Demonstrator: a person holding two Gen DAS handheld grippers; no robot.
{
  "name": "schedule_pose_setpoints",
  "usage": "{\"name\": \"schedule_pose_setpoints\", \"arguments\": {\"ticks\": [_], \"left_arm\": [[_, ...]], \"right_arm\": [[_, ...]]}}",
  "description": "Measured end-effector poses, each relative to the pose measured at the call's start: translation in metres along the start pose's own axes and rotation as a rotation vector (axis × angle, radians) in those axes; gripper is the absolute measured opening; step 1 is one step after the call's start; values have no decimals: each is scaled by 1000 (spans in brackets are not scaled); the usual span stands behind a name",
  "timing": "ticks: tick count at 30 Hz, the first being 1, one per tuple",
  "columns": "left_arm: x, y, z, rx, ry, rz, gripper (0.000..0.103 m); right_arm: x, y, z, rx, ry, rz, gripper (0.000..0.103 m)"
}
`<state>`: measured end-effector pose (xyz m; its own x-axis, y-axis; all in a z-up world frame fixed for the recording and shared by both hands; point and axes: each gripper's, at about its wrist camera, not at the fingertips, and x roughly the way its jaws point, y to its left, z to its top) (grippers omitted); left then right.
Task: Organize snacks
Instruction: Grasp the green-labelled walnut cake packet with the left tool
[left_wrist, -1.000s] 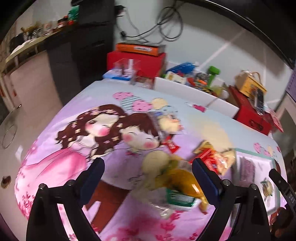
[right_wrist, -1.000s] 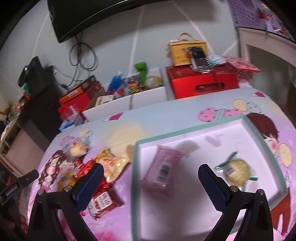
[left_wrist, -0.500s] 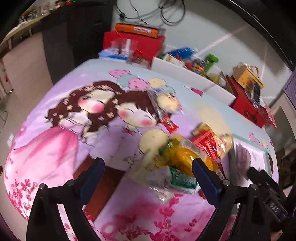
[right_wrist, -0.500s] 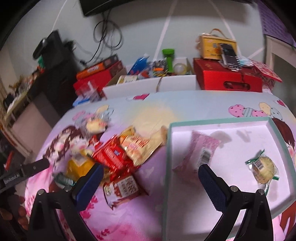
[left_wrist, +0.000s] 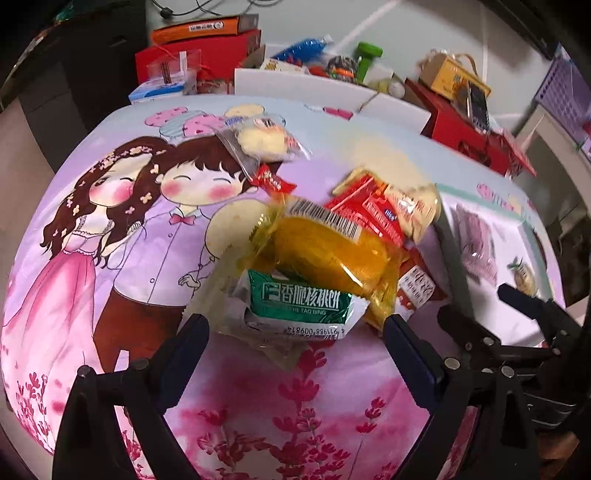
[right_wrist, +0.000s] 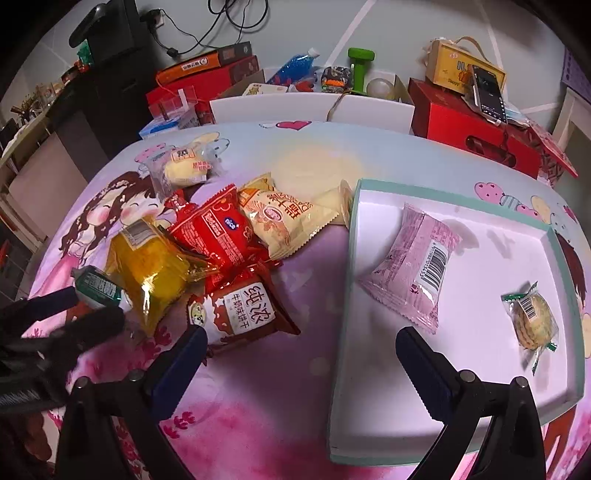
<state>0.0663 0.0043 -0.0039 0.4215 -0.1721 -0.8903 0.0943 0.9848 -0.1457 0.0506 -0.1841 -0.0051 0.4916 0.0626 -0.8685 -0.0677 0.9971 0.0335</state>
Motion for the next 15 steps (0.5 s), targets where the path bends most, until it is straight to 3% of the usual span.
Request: {"name": "schedule_pose_setpoints", "arguments": {"ticks": [15], "left_arm": [[16, -6, 5, 84, 27, 60, 90]], "right_arm": [[6, -4, 0, -10, 25, -11, 103]]}}
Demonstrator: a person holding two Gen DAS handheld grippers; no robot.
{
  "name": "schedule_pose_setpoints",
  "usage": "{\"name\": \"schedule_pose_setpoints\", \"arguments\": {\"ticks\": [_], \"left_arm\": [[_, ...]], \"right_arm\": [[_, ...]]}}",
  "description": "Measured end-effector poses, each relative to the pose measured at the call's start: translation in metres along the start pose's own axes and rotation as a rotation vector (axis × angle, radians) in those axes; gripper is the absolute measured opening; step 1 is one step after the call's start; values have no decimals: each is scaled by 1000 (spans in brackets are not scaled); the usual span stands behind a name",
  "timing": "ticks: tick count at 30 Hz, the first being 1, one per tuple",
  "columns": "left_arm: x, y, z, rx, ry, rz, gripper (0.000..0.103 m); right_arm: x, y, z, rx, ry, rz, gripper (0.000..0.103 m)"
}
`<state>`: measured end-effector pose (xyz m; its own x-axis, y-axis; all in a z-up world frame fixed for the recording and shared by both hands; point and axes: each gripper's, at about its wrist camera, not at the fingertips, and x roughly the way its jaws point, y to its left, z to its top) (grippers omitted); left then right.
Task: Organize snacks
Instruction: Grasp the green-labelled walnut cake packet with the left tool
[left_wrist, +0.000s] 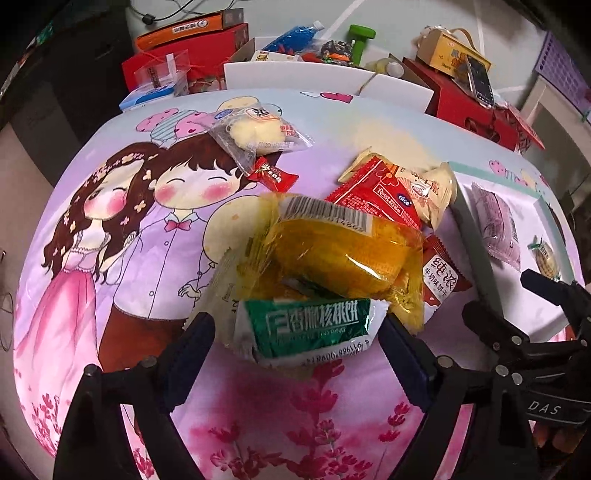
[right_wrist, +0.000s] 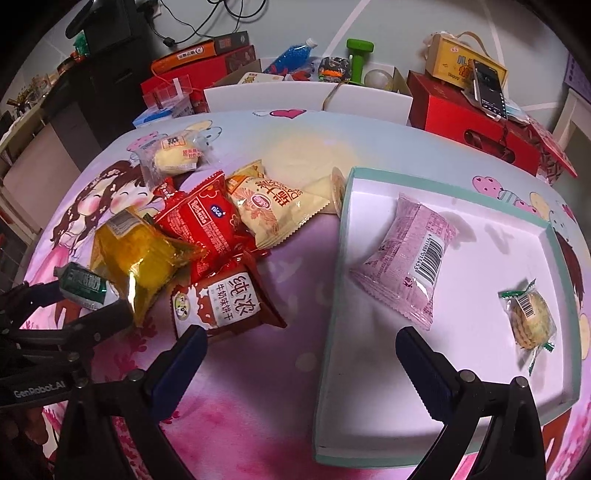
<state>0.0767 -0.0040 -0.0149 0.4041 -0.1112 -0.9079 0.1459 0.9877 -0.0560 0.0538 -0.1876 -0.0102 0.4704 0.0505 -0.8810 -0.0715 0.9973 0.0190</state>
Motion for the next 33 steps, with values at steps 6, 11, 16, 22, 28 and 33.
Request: {"name": "schedule_pose_setpoints", "arguments": {"ticks": [6, 11, 16, 22, 28, 33], "left_arm": [[3, -1, 1, 14, 10, -6, 72], [-1, 5, 0, -8, -4, -18, 69], [-8, 15, 1, -48, -30, -19, 68], [-14, 33, 3, -121, -56, -9, 68], [-19, 46, 3, -176, -74, -2, 68], [-20, 50, 3, -196, -79, 2, 68]], "right_arm": [[0, 1, 0, -5, -1, -2, 103], [-1, 8, 1, -33, -18, 7, 103], [-1, 23, 1, -93, -38, 30, 103], [5, 40, 1, -153, -46, 56, 103], [14, 55, 0, -195, -40, 76, 103], [22, 62, 1, -211, -35, 85, 103]]}}
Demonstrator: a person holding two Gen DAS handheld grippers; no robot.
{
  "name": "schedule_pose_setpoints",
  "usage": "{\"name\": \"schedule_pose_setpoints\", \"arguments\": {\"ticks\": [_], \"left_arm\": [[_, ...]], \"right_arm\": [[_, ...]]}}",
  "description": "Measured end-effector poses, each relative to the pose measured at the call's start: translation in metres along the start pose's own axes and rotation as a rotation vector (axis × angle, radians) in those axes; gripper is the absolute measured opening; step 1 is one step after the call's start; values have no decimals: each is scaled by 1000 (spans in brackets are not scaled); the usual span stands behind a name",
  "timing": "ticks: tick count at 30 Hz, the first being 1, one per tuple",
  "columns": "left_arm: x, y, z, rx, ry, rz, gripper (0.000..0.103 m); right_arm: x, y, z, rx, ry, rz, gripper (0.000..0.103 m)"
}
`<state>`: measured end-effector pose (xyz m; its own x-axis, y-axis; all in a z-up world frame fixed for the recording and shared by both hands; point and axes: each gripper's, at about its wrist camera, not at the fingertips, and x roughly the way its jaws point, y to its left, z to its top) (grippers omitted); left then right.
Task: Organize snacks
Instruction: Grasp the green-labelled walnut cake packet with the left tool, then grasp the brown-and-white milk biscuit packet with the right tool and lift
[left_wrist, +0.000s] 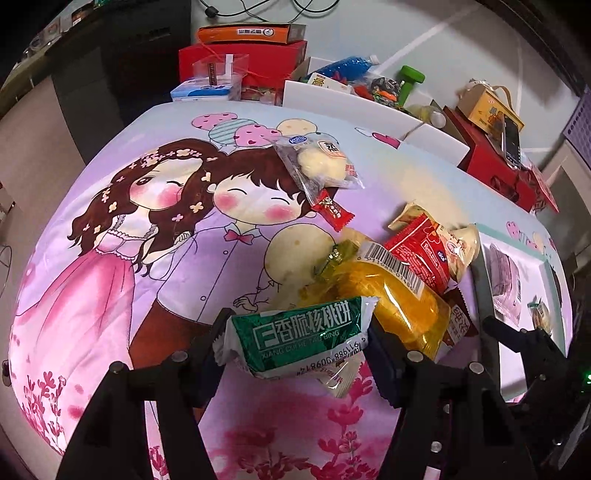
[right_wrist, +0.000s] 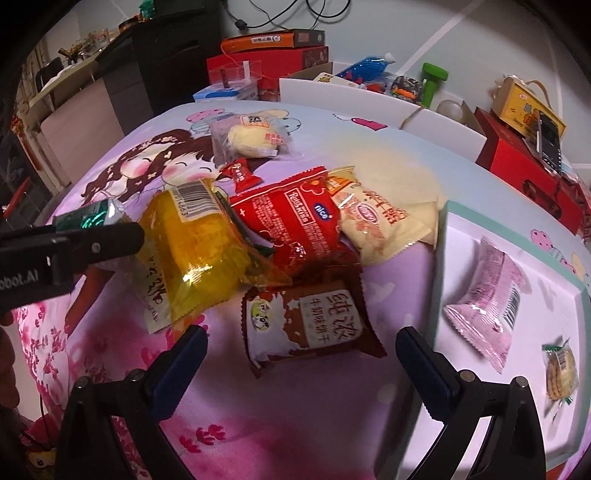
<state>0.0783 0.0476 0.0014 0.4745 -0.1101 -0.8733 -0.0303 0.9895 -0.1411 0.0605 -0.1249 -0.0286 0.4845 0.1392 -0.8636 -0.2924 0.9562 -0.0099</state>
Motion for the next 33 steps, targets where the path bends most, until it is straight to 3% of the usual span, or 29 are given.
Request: {"name": "schedule_pose_setpoints", "arguments": {"ticks": [13, 17, 24, 33], "left_arm": [[2, 1, 0, -4, 10, 0, 68], [2, 2, 1, -7, 9, 0, 68], [1, 2, 1, -6, 6, -2, 68], [-8, 1, 4, -8, -21, 2, 68]], "right_arm": [[28, -2, -2, 6, 41, -27, 101], [26, -6, -1, 30, 38, -16, 87], [16, -8, -1, 58, 33, 8, 73], [-2, -16, -2, 91, 18, 7, 71]]}}
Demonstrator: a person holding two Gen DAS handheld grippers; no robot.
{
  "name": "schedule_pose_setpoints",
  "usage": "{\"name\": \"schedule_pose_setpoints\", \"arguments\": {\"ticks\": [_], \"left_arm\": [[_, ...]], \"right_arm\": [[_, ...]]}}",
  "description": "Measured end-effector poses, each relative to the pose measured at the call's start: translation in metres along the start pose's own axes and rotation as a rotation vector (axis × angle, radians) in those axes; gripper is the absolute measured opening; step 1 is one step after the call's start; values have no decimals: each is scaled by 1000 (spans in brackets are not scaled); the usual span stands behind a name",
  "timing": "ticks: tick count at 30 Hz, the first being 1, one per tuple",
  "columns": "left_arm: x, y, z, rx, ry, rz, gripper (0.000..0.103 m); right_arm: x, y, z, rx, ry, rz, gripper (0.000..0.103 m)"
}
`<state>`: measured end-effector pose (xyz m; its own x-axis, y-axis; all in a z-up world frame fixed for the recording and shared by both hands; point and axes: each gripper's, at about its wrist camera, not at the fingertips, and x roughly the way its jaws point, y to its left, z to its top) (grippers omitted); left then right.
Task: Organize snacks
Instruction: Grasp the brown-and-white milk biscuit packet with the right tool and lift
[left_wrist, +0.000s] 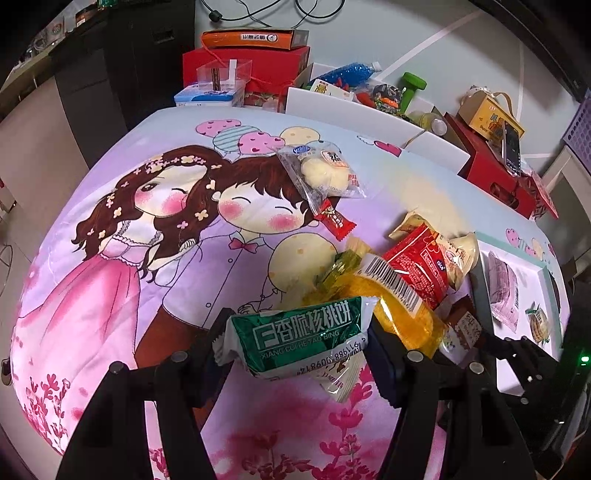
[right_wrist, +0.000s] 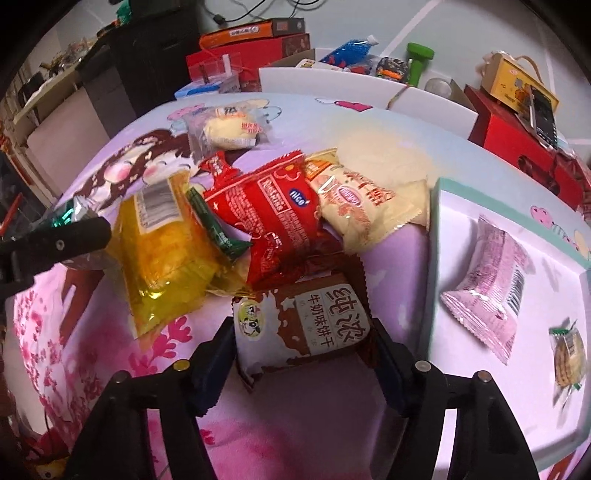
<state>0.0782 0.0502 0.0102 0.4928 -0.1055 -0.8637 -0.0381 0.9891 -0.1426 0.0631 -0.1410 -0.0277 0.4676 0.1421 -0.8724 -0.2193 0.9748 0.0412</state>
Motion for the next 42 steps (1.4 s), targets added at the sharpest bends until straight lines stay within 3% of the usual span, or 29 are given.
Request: {"name": "schedule_pose_setpoints", "arguments": {"ticks": [8, 9, 10, 15, 28, 42], "left_arm": [[-15, -3, 3, 4, -49, 1, 68], [-15, -4, 3, 6, -49, 2, 68], [-14, -4, 3, 9, -46, 3, 68], [-14, -6, 3, 14, -43, 7, 68], [-6, -6, 1, 25, -13, 7, 68], [-4, -5, 1, 21, -2, 6, 68]], "right_arm": [[-25, -6, 4, 14, -54, -14, 70], [-25, -6, 4, 10, -54, -18, 67], [-25, -7, 4, 7, -49, -23, 55], [-22, -14, 3, 34, -33, -15, 55], [0, 0, -10, -59, 75, -6, 74], [16, 24, -23, -166, 128, -51, 78]]}}
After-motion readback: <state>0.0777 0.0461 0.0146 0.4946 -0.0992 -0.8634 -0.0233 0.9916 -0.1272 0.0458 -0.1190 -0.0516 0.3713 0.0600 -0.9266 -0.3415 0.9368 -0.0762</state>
